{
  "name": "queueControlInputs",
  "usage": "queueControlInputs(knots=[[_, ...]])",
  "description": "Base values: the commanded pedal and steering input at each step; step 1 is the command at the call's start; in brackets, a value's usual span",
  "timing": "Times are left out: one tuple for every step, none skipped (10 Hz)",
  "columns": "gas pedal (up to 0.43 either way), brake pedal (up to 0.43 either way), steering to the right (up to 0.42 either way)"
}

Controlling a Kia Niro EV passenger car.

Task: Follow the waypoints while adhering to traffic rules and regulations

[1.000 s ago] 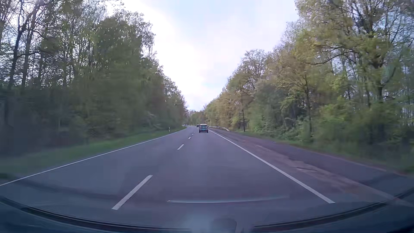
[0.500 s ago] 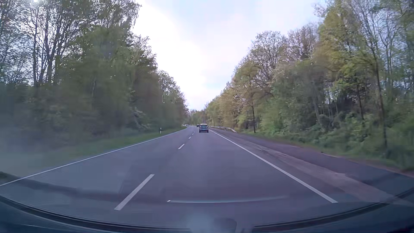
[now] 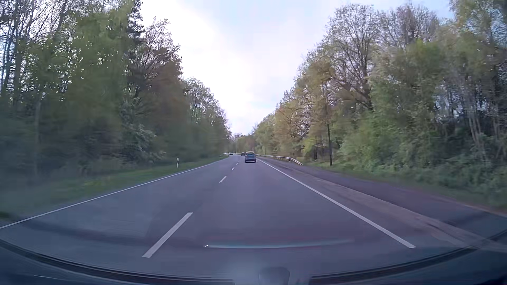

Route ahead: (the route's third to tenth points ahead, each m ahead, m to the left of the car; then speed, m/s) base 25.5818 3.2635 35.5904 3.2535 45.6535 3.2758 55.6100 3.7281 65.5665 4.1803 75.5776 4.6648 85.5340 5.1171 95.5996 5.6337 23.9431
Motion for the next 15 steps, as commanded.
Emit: queueControlInputs(knots=[[0.138,0.0,-0.007],[0.138,0.0,-0.007],[0.138,0.0,-0.007],[0.138,0.0,-0.006],[0.138,0.0,-0.006],[0.138,0.0,-0.006],[0.138,0.0,-0.006],[0.13,0.0,-0.005],[0.118,0.0,-0.004],[0.11,0.0,-0.004],[0.098,0.0,-0.004],[0.098,0.0,-0.004],[0.098,0.0,-0.004],[0.098,0.0,-0.004],[0.098,0.0,-0.003]])
